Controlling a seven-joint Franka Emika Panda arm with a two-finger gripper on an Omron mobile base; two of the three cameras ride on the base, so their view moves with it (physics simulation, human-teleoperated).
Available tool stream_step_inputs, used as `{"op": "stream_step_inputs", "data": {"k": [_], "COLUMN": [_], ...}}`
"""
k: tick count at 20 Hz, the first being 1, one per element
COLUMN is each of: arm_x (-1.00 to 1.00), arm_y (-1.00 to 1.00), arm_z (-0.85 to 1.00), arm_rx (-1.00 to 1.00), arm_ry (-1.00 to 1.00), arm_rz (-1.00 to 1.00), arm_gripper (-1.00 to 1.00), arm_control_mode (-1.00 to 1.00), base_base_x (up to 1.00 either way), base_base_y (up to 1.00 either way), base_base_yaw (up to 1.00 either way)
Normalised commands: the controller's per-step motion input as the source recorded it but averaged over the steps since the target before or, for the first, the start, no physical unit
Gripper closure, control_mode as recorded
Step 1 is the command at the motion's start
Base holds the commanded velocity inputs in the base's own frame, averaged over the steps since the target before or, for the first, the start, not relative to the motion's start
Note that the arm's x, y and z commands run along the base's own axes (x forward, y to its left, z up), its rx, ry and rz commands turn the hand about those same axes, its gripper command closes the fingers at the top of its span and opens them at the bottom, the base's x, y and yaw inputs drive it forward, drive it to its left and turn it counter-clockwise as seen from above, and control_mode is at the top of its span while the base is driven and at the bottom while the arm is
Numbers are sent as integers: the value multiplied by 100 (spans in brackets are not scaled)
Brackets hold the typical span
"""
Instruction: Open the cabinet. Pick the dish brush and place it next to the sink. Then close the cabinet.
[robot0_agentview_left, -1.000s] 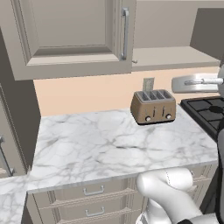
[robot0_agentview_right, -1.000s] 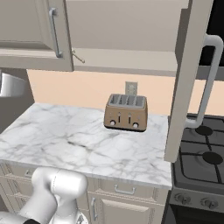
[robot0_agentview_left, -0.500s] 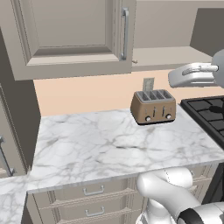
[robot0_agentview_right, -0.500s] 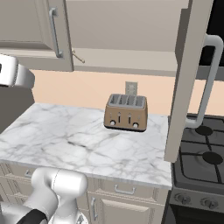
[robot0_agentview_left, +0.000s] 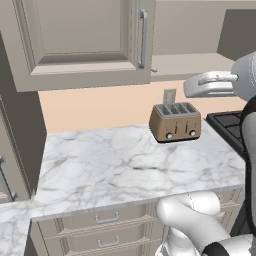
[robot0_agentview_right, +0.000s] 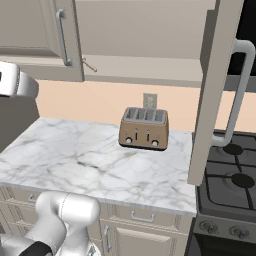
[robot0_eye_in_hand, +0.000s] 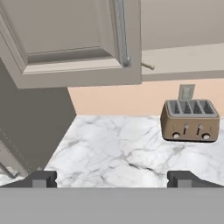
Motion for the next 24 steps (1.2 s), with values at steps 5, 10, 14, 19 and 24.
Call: {"op": "stream_step_inputs", "data": {"k": [5, 10, 14, 19, 24], "arm_x": [26, 24, 42, 37, 42], "arm_y": [0, 0, 0, 0, 0], "arm_z": [2, 10, 8, 4, 0], "arm_rx": [5, 1, 0, -1, -1], "arm_ry": [-5, 0, 6, 6, 0], "arm_rz": [0, -1, 0, 0, 0], "arm_gripper": [-100, -100, -100, -100, -100], "arm_control_mode": [-100, -100, -100, -100, -100], "base_base_x": [0, 0, 0, 0, 0], "base_base_y": [0, 0, 0, 0, 0], "base_base_yaw": [0, 0, 0, 0, 0]}}
